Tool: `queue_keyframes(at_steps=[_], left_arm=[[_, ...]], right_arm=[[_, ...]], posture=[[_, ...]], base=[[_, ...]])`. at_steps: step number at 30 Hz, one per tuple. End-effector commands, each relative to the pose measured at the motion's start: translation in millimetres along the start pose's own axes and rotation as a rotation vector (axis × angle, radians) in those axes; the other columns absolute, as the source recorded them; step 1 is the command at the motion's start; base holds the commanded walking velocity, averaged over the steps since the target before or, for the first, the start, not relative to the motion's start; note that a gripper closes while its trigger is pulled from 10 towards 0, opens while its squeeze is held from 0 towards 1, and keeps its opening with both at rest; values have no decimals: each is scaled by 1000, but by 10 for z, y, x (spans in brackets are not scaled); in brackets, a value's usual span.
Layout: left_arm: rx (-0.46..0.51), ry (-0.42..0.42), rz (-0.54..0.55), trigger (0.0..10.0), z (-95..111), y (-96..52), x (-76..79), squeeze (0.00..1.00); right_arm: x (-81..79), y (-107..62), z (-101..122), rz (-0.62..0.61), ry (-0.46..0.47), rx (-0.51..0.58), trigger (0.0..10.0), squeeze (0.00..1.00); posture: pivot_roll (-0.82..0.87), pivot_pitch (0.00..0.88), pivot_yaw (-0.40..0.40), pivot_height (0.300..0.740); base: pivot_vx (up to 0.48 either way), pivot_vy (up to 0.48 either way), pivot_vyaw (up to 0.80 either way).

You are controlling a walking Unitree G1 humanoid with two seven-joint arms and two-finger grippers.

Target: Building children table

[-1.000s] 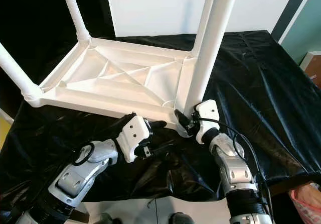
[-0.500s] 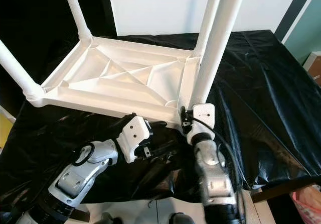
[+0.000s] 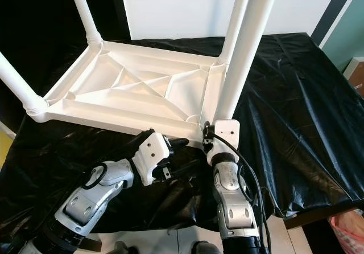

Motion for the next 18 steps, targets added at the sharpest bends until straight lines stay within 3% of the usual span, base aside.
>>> queue_keyframes(at_steps=[1,10,11,18], left_arm=[[-13,-2,-43,10000,-34,-4,39,0],[-12,-3,-41,10000,-30,-12,46,0],[-13,-4,-41,10000,-30,-16,44,0],[-12,-5,-43,10000,-27,-15,38,0]], right_arm=[[40,-8,-49,-7,1,-19,10000,1000],[184,11,41,108,21,47,10000,1000],[228,15,31,193,32,43,10000,0],[261,32,52,401,2,59,10000,0]], posture=[[-126,102,9,740],[-127,103,10,740],[-131,107,13,740],[-134,109,19,740]], base=[[0,0,0],[0,0,0],[0,0,0],[0,0,0]])
Point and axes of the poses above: a point about 5 cm out from each wrist's last joint towards the gripper, its own y axis pointing out of the wrist towards the gripper, its own z axis along the axis of the wrist's last joint, x = y × z, the point moved 2 cm from there along y, pointing out of the wrist towards the gripper
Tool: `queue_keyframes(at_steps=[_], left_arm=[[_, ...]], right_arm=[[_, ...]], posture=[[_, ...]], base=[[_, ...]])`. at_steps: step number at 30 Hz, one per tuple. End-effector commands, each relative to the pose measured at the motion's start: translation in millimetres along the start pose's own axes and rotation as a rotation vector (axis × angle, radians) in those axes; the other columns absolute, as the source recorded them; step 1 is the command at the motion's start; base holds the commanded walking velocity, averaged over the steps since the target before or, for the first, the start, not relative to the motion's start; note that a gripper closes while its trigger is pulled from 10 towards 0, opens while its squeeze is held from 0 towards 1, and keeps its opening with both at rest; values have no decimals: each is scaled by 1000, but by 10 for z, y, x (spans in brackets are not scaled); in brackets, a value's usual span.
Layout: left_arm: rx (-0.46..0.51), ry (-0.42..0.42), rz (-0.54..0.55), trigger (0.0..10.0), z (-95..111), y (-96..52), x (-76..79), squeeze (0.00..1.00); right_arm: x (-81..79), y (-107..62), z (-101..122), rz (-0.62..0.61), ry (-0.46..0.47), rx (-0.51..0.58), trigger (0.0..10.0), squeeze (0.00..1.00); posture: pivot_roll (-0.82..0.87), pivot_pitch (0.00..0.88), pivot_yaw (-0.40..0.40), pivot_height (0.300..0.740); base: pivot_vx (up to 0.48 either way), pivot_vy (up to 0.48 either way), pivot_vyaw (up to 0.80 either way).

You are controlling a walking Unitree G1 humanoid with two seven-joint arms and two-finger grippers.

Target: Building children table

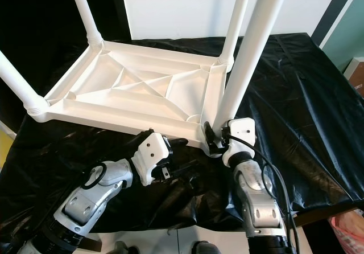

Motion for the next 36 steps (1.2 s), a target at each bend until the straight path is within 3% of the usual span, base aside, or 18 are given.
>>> queue_keyframes(at_steps=[1,5,13,14,16,17,18,19,26,27,28,29,33,36], left_arm=[[-7,-8,-44,10000,-18,-5,41,0],[-9,-11,-47,10000,-22,-6,44,0],[-43,-8,-74,10000,-76,-19,75,0],[-48,2,-71,10000,-83,-20,72,0],[-50,6,-69,10000,-87,-20,70,0],[-49,10,-65,10000,-85,-21,65,0],[-49,10,-65,10000,-85,-21,65,0],[-48,13,-63,10000,-83,-22,62,0],[-47,19,-40,10000,-81,-29,30,0],[-47,21,-41,10000,-82,-28,33,0],[-47,22,-41,10000,-82,-27,35,0],[-47,23,-42,10000,-83,-25,39,0],[-47,24,-42,10000,-84,-22,43,0],[-44,22,-30,10000,-82,-15,34,0]], right_arm=[[-9,16,1,64,7,8,10000,0],[-39,88,-6,184,-17,-3,10000,0],[-92,204,-44,283,-33,-23,10000,0],[-103,227,-76,305,-39,-35,3843,0],[-109,241,-99,318,-44,-43,3843,0],[-107,247,-120,323,-46,-49,3137,0],[-107,247,-120,323,-46,-49,3137,0],[-101,251,-133,329,-46,-51,0,0],[-63,218,-179,330,-46,-61,392,0],[-56,212,-183,325,-45,-62,4706,0],[-51,207,-186,321,-45,-62,4706,0],[-45,204,-185,313,-42,-59,10000,0],[-41,197,-179,304,-34,-56,10000,0],[-38,170,-177,225,-34,-55,10000,0]], posture=[[-133,109,21,740],[-131,109,22,740],[-124,105,22,740],[-121,104,22,740],[-121,104,22,740],[-116,103,21,740],[-116,103,21,740],[-116,103,21,740],[-119,106,23,740],[-120,106,24,740],[-120,106,24,740],[-122,107,24,740],[-122,110,22,740],[-123,113,19,740]], base=[[0,0,0],[0,0,0],[0,0,0],[0,0,0],[0,0,0],[0,0,0],[0,0,0],[0,0,0],[0,0,0],[0,0,0],[0,0,0],[0,0,0],[0,0,0],[0,0,0]])
Point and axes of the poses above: a point about 5 cm out from each wrist's last joint towards the gripper, its own y axis pointing out of the wrist towards the gripper, its own z axis along the axis of the wrist's last joint, x = y × z, the point moved 2 cm from there along y, pointing out of the wrist towards the gripper
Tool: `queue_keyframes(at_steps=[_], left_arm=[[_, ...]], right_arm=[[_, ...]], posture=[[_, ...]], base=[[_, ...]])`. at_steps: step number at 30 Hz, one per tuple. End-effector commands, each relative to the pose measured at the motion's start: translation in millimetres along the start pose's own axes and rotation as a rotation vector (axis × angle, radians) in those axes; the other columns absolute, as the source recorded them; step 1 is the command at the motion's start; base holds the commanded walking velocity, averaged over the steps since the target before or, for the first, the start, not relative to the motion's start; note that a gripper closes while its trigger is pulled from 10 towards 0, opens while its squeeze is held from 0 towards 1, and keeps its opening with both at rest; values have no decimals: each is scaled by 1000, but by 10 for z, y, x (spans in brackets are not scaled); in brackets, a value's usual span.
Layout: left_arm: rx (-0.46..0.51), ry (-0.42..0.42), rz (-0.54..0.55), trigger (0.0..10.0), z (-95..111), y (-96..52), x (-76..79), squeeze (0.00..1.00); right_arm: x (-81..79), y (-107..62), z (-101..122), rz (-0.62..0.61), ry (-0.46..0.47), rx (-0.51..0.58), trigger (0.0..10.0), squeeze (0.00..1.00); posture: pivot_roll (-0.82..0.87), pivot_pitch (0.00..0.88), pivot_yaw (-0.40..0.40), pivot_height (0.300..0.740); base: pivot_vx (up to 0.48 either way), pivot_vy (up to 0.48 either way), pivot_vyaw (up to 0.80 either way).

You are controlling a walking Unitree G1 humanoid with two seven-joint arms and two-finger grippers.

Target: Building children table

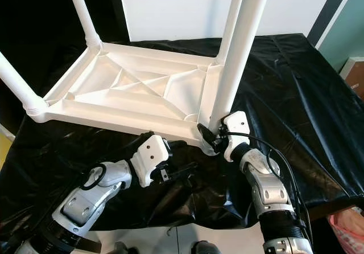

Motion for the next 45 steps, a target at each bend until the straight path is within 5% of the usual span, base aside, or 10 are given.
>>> queue_keyframes(at_steps=[1,25,41,43,44,45], left_arm=[[-17,5,-19,10000,-44,2,21,0],[20,-11,60,10000,-28,2,-78,0],[20,-8,42,10000,-30,-1,-81,0],[21,-7,41,10000,-29,3,-80,0],[22,-6,40,10000,-27,11,-78,0],[22,-6,40,10000,-27,11,-78,0]], right_arm=[[-42,-21,-95,-12,8,-45,10000,0],[-176,-97,-196,-651,96,-131,10000,0],[-242,-78,-114,-659,84,-107,10000,0],[-225,-86,-116,-660,80,-109,10000,78],[-204,-93,-107,-661,70,-105,10000,1000],[-204,-93,-107,-661,70,-105,10000,1000]], posture=[[-123,113,19,740],[-121,109,15,740],[-121,93,21,740],[-122,90,20,740],[-123,88,20,740],[-123,88,20,740]], base=[[0,0,0],[0,0,0],[0,0,0],[0,0,0],[0,0,0],[0,0,0]])
Point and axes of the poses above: a point about 5 cm out from each wrist's last joint towards the gripper, its own y axis pointing out of the wrist towards the gripper, its own z axis along the axis of the wrist's last joint, x = y × z, the point moved 2 cm from there along y, pointing out of the wrist towards the gripper
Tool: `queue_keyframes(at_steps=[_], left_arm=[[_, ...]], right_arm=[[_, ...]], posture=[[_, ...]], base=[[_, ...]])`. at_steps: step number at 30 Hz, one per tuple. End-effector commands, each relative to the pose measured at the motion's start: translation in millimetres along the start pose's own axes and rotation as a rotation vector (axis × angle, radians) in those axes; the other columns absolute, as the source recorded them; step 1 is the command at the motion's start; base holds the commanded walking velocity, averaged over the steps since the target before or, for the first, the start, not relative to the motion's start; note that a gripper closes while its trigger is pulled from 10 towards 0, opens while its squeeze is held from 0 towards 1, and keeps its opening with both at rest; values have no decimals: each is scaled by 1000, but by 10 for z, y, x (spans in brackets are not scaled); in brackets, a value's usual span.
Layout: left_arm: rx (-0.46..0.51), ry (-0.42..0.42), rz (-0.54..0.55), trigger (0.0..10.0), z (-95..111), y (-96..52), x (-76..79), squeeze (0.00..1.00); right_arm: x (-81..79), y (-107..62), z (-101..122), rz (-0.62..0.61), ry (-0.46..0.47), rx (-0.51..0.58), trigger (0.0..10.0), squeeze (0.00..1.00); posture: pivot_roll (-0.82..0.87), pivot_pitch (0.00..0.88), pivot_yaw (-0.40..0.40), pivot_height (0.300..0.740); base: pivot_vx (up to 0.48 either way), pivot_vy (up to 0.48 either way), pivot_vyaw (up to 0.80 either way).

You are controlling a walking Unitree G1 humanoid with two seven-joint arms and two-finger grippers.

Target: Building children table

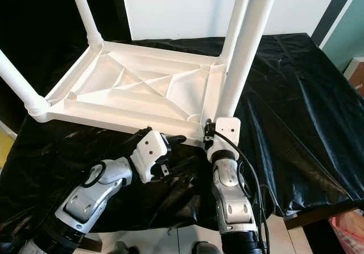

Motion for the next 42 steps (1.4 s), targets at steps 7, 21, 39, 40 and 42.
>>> queue_keyframes(at_steps=[7,21,39,40,42], left_arm=[[-10,6,1,10000,-35,4,3,0],[-24,-4,-28,10000,-60,-30,32,0],[-22,-4,-35,10000,-42,-18,25,0],[-22,-3,-33,10000,-39,-19,21,0],[-22,-3,-31,10000,-38,-21,20,0]], right_arm=[[134,-6,49,63,10,48,10000,1000],[247,-30,8,407,-33,58,10000,0],[146,186,-22,722,-143,24,10000,0],[139,203,-35,740,-156,23,7333,0],[137,214,-48,749,-162,21,1529,0]], posture=[[-126,84,17,740],[-122,91,23,740],[-116,101,35,740],[-113,101,33,740],[-112,100,32,740]], base=[[0,0,0],[0,0,0],[0,0,0],[0,0,0],[0,0,0]])
Point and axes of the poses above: a point about 5 cm out from each wrist's last joint towards the gripper, its own y axis pointing out of the wrist towards the gripper, its own z axis along the axis of the wrist's last joint, x = y × z, the point moved 2 cm from there along y, pointing out of the wrist towards the gripper
